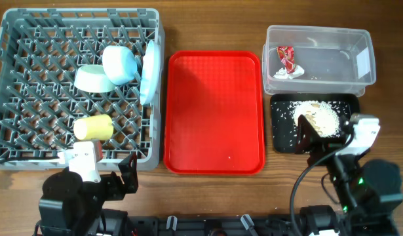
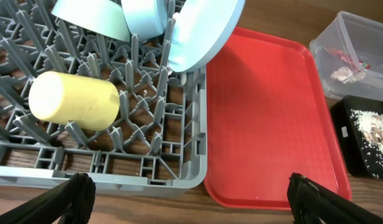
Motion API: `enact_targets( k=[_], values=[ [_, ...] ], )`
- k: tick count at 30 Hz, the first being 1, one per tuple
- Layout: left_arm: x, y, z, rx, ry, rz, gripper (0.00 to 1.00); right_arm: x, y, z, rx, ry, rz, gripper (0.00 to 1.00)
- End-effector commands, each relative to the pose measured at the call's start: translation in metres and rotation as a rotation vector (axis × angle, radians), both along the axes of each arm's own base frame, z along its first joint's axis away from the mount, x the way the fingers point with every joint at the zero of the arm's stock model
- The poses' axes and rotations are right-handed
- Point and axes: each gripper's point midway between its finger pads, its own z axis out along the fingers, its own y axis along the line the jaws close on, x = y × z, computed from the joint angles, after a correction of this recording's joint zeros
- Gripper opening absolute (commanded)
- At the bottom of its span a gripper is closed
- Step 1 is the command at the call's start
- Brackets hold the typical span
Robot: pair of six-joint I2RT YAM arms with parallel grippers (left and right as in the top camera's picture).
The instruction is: Sort waste into correct bins and load items into the dishwasher rack
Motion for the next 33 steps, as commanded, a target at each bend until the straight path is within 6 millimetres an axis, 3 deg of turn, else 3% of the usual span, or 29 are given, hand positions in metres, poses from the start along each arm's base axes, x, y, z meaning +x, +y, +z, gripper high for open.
enact_targets(
  k=[1,6,8,10,12,33],
  values=[
    [0.000,-0.001,0.000,0.009,-0.005,-0.015,1.00,0.003,0.007,-0.016,0.020,-0.175,0.030,1.00],
    [0.000,-0.001,0.000,0.009,-0.005,-0.015,1.00,0.015,0.014,-0.027,0.054,-0.466,0.054,1.00],
    [0.000,-0.001,0.000,0.009,-0.005,-0.015,1.00,0.016,0.015,-0.038,0.056,-0.484,0.053,1.00],
    [0.000,-0.001,0.000,0.009,-0.005,-0.015,1.00,0.021,0.013,-0.060,0.039,-0.425,0.043,1.00],
    [0.000,-0.001,0.000,0.009,-0.005,-0.015,1.00,0.024,0.016,-0.097,-0.081,-0.289,0.073,1.00],
    [0.000,-0.001,0.000,0.010,-0.005,-0.015,1.00,0.023,0.018,-0.097,-0.116,-0.295,0.090,1.00]
  ],
)
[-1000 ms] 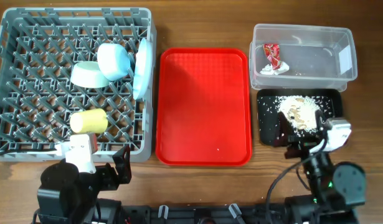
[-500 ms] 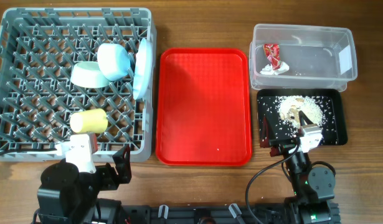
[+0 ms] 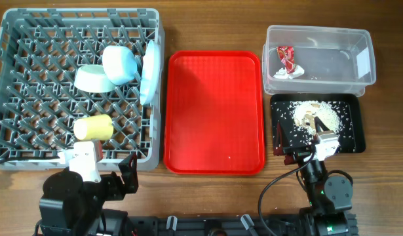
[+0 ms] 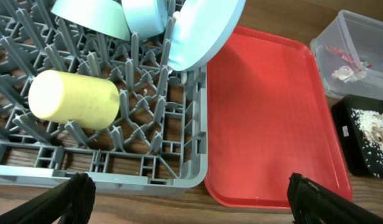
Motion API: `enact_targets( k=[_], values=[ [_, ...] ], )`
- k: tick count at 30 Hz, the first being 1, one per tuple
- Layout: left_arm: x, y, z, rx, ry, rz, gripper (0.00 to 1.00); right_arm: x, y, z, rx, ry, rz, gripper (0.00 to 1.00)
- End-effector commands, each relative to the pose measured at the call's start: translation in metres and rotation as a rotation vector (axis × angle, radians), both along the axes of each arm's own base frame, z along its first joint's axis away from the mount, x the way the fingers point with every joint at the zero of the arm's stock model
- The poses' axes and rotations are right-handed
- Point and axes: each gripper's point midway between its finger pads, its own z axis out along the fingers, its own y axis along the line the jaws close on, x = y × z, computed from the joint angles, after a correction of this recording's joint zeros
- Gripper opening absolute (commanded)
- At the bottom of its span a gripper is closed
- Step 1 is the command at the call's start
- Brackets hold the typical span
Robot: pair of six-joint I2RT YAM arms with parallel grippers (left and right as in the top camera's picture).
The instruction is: Sort waste into correct bins and load items into the dishwasher rack
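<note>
A grey dishwasher rack (image 3: 18, 154) at the left holds a yellow cup (image 3: 93, 127), two pale blue bowls (image 3: 120, 63) and an upright pale blue plate (image 3: 147, 72). The red tray (image 3: 214, 111) in the middle is bare. A clear bin (image 3: 332, 39) contains a red wrapper (image 3: 285, 56) and crumpled paper. A black bin (image 3: 352, 131) holds rice-like food scraps (image 3: 317, 115). My left gripper (image 4: 191, 191) hangs open over the table at the rack's front right corner, holding nothing. My right gripper (image 3: 298, 139) sits low at the black bin's front left corner and looks open and empty.
The rack's front rim (image 4: 147, 180) and the tray's near edge (image 4: 272, 199) lie just ahead of the left fingers. Wooden table (image 3: 384, 190) shows around the bins and along the front. The arm bases stand at the front edge.
My right arm has drawn back and down from over the black bin's front right to its front left corner, nearer the table's front edge. The left arm and all items are unchanged.
</note>
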Motion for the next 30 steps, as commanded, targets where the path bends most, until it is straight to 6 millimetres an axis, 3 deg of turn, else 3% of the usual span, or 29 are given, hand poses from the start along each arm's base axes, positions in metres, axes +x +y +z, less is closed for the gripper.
enact_targets(
  k=[1,4,9,13,16,18,30],
  values=[
    [-0.003,0.000,-0.001,0.007,0.000,-0.011,1.00,-0.001,0.003,0.003,-0.015,-0.016,0.015,1.00],
    [0.014,0.006,0.000,-0.004,-0.118,0.040,1.00,-0.001,0.003,0.003,-0.015,-0.016,0.015,1.00],
    [0.055,0.000,-0.047,-0.051,-0.354,0.028,1.00,-0.001,0.003,0.003,-0.015,-0.016,0.015,1.00],
    [0.080,-0.004,-0.043,-0.077,-0.607,0.005,1.00,-0.001,0.003,0.003,-0.015,-0.016,0.015,1.00],
    [0.088,-0.005,-0.049,-0.014,-0.692,-0.020,1.00,-0.001,0.003,0.003,-0.015,-0.016,0.015,1.00],
    [0.087,-0.006,-0.072,-0.002,-0.605,-0.028,1.00,-0.001,0.003,0.003,-0.015,-0.016,0.015,1.00],
    [0.087,-0.006,-0.072,-0.001,-0.606,-0.028,1.00,-0.001,0.003,0.003,-0.015,-0.016,0.015,1.00]
  ],
)
